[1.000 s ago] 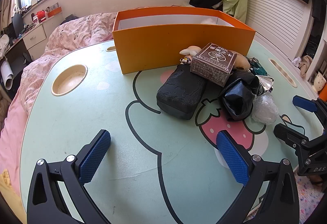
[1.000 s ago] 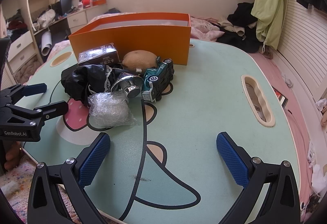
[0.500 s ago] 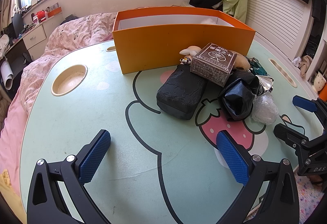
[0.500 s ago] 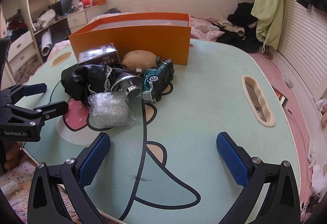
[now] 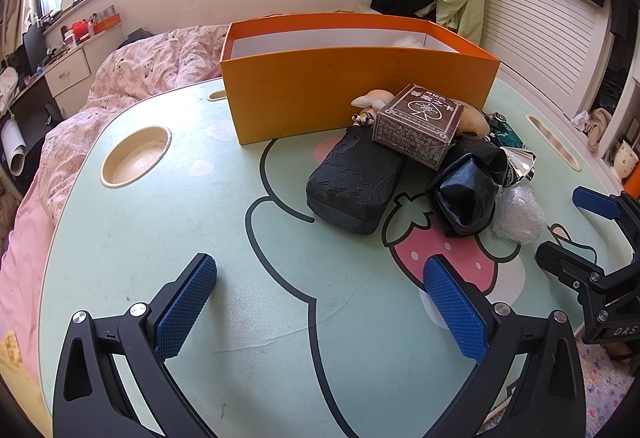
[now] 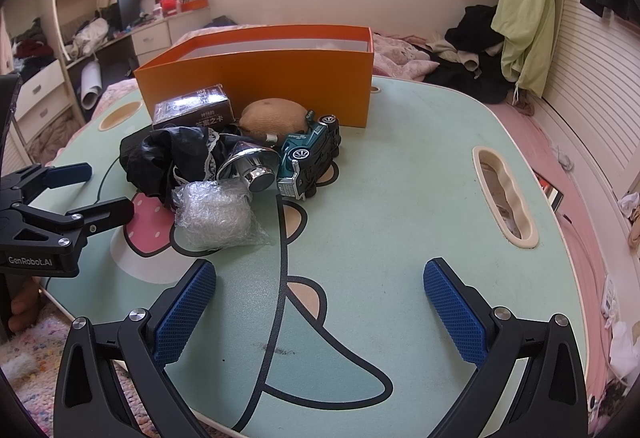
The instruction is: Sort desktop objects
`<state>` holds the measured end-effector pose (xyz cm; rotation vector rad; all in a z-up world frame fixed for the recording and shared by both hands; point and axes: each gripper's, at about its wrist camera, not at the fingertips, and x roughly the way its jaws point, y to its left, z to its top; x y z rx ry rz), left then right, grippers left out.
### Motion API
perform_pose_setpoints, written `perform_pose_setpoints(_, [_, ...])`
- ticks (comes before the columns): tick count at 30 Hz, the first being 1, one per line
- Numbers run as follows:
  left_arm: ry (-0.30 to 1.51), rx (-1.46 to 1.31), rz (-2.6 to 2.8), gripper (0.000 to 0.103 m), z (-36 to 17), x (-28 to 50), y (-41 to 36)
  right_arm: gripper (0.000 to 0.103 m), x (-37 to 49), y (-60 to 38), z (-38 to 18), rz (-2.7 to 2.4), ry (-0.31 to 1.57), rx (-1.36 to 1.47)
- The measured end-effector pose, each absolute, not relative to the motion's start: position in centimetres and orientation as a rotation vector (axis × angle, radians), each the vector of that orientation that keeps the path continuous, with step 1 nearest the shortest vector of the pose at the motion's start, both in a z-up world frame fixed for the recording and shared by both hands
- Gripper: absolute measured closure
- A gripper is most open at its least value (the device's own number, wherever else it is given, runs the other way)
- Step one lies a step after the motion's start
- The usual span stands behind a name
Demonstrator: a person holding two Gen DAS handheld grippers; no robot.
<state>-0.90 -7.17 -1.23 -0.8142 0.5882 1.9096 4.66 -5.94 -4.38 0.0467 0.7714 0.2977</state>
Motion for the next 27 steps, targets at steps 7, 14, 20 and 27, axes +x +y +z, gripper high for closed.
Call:
perform_pose_setpoints(7, [0.585, -0.815, 1.906, 0.0, -1.3, -0.9, -7.2, 0.0, 4.4, -4.9, -3.4, 0.326, 0.749, 0.015])
perform_pose_setpoints(14, [0.585, -0.814, 1.904, 0.0, -1.3, -0.9, -7.2, 0.017, 6.2, -2.4, -1.3, 0.416, 0.736, 0.018])
perform_pose_setpoints(20, [0.585, -0.813, 1.903, 0.0, -1.3, -0.8, -7.2, 0.07, 6.9, -2.7, -2.0, 0.465, 0.795, 0.072])
perform_pose_setpoints(27, [0.586, -0.812, 1.903, 0.0, -1.3, -0.9, -7.3, 0.07, 3.5, -5.9, -2.9, 0.384, 0.75, 0.103])
